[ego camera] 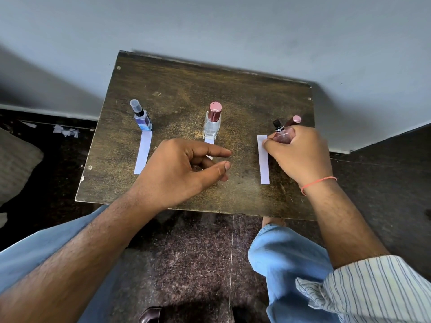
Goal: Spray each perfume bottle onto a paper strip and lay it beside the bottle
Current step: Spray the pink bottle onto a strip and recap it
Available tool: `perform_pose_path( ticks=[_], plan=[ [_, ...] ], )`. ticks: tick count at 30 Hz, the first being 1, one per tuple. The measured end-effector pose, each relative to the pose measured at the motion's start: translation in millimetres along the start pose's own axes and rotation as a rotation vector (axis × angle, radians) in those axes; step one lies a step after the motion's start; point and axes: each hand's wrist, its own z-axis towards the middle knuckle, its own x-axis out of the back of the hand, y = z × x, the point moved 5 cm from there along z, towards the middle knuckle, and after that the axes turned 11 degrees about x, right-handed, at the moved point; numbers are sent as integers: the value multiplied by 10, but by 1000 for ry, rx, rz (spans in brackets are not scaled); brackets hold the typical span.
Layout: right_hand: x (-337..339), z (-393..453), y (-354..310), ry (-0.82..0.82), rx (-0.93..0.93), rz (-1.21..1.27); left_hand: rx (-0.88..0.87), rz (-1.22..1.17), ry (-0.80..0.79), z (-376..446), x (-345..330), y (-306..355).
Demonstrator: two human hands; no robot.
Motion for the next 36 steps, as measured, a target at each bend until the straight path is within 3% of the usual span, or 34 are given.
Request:
perform_pose_path(
  ticks=[17,24,32,36],
  plan=[
    [16,-13,0,2,7,-60,3,-8,-12,19,-29,5],
    [89,-70,-33,39,-19,66,-11,11,0,12,-37,36],
    [359,-29,-4,270,20,45,-35,42,8,31,-66,40],
    [339,-16,78,228,-36,81,-44,62,14,37,-80,36]
  ],
)
